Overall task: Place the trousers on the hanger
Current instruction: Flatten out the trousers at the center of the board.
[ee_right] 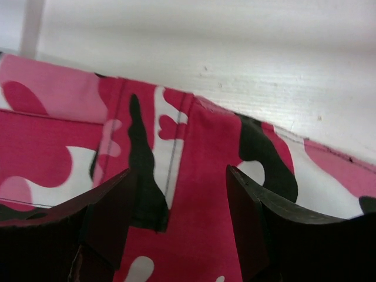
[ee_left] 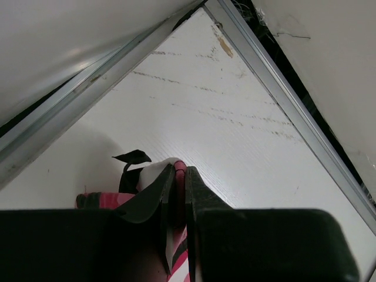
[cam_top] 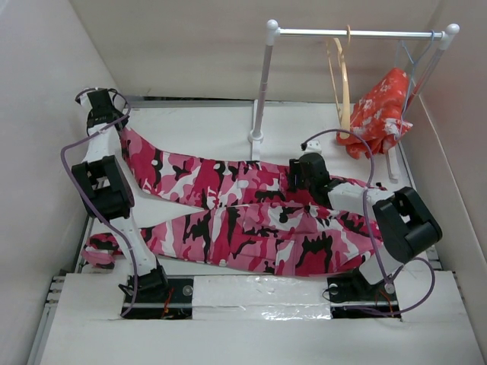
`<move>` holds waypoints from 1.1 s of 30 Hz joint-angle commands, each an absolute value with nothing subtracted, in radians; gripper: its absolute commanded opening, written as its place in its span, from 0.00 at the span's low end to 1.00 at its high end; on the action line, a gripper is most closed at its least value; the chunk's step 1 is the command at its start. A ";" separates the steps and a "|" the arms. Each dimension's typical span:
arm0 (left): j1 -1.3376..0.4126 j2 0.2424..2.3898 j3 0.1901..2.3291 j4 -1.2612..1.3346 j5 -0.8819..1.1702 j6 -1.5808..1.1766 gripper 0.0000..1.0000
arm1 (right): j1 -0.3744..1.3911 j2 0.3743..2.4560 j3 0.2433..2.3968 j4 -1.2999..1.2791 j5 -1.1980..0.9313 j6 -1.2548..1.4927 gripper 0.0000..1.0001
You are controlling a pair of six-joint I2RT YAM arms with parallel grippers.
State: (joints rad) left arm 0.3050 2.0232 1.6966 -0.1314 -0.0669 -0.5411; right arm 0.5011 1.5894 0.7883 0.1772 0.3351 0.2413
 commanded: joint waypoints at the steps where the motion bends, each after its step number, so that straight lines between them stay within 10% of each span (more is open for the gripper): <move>1: 0.318 2.008 1.718 -0.086 -0.077 -0.551 0.00 | 0.485 1.617 0.744 0.261 0.302 0.301 0.68; 9: 0.318 1.921 1.674 -0.009 -0.036 -0.586 0.03 | 0.476 1.695 0.787 0.402 0.117 0.212 0.71; 13: 0.258 1.893 1.655 -0.006 -0.049 -0.577 0.50 | 0.476 1.570 0.793 0.445 0.083 0.144 0.79; 17: 0.218 1.809 1.569 0.089 -0.075 -0.589 0.70 | 0.476 1.326 0.676 0.393 0.130 0.104 0.93; 21: 0.120 1.721 1.496 0.130 -0.135 -0.565 0.66 | 0.356 1.047 0.521 0.342 0.221 0.220 0.81; 22: 0.054 1.710 1.488 0.138 -0.146 -0.549 0.63 | 0.327 1.014 0.494 0.327 0.244 0.245 0.51; 26: -0.148 1.681 1.459 0.156 -0.186 -0.503 0.55 | 0.168 0.919 0.433 0.207 0.328 0.351 0.02; 31: -0.354 1.670 1.385 0.173 -0.157 -0.531 0.42 | -0.079 0.977 0.457 0.216 0.188 0.379 0.04; 33: -0.446 1.690 1.411 0.120 -0.193 -0.590 0.42 | -0.153 1.075 0.491 0.216 0.147 0.409 0.43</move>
State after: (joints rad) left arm -0.3759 1.7107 1.4082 0.1284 -0.1619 -0.5488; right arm -0.0887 1.0042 0.4366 0.2085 0.2176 0.3599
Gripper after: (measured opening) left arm 0.421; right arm 0.360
